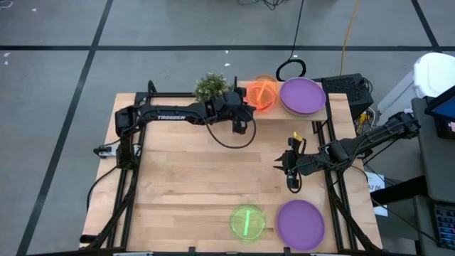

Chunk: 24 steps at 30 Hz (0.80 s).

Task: Place and stack plates onto a shelf
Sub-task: Stack the light orange plate on top of the light pink plate on the shelf

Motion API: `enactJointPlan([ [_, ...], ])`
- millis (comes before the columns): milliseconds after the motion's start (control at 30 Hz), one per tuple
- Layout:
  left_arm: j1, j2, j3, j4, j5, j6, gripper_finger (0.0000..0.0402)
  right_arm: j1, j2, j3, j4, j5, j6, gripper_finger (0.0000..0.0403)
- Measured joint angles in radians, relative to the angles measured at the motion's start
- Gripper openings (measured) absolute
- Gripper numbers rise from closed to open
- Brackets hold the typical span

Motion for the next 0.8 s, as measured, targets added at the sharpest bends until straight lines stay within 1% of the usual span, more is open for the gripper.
enactJointPlan([
  [200, 0.017, 0.019, 0.000, -0.016, 0.005, -0.035, 0.0001, 0.000, 0.000, 0.000, 0.000, -0.001, 0.000, 0.0093],
  [333, 0.018, 0.043, -0.001, -0.018, 0.013, -0.021, 0.0001, 0.000, 0.000, 0.000, 0.000, -0.008, 0.003, 0.0093],
  [433, 0.017, 0.061, 0.000, 0.010, 0.017, -0.018, 0.0006, 0.000, 0.000, 0.000, 0.000, -0.023, 0.003, 0.0093],
  [600, 0.018, 0.062, 0.000, 0.014, 0.015, -0.017, 0.0044, 0.000, 0.000, 0.000, -0.001, -0.024, 0.003, 0.0093],
  [700, 0.017, 0.062, 0.000, 0.036, -0.005, -0.018, 0.0069, 0.000, 0.000, 0.000, -0.001, -0.024, 0.003, 0.0093],
  [800, 0.015, 0.062, 0.000, 0.055, -0.012, -0.014, 0.0085, 0.000, 0.000, 0.000, -0.001, -0.024, 0.003, 0.0093],
])
